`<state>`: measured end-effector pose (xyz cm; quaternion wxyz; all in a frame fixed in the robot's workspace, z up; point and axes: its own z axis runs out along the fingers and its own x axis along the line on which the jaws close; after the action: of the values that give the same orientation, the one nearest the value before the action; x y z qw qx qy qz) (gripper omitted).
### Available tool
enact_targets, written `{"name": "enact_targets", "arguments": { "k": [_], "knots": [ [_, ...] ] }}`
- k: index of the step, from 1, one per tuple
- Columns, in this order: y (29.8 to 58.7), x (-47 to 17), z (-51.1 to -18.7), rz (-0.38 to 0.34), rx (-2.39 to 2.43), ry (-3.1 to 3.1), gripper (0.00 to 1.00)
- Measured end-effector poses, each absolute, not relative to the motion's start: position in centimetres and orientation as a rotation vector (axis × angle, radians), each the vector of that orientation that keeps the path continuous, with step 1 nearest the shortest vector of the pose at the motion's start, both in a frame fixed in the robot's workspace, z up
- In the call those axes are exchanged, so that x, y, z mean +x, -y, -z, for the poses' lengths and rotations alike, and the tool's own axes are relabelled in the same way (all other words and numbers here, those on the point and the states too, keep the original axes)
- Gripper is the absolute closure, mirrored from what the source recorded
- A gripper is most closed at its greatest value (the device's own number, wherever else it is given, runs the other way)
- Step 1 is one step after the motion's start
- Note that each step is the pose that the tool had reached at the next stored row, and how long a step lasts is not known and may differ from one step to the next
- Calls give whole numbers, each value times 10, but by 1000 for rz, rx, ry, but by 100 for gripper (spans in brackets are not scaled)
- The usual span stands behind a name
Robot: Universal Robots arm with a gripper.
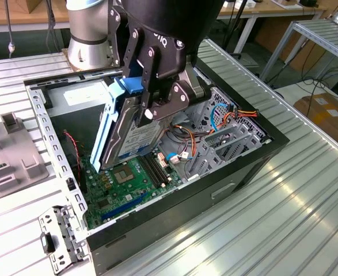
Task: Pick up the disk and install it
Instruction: 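Pick up the disk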
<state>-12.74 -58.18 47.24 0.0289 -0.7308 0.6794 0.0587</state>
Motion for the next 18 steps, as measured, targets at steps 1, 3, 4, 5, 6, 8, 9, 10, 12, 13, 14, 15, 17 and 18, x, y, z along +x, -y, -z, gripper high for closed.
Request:
{"name": "enact_targets", "arguments": {
  "k": [1, 3, 4, 5, 6, 8, 9, 10, 12, 13, 14, 15, 17, 18],
  "knots": [
    [582, -127, -472, -181, -2255, -2096, 64],
    [583, -125, -472, -181, -2255, -2096, 64],
    [584, -124, -472, -181, -2255, -2096, 64],
    [584, -123, -472, -181, -2255, -2096, 64],
    [585, -122, -472, -181, -2255, -2096, 64],
    [586, -120, -472, -181, -2255, -2096, 64],
    [586, -119, -472, -181, -2255, -2096, 64],
    [587, -119, -472, -181, -2255, -2096, 64],
    [588, -117, -472, -181, -2255, -2096, 64],
    [588, -117, -472, -181, -2255, -2096, 64],
    [588, -116, -472, -181, -2255, -2096, 64],
    [589, -116, -472, -181, -2255, -2096, 64],
    [590, -114, -472, -181, -2255, -2096, 64],
    [590, -113, -472, -181, -2255, -2096, 64]
  ]
}}
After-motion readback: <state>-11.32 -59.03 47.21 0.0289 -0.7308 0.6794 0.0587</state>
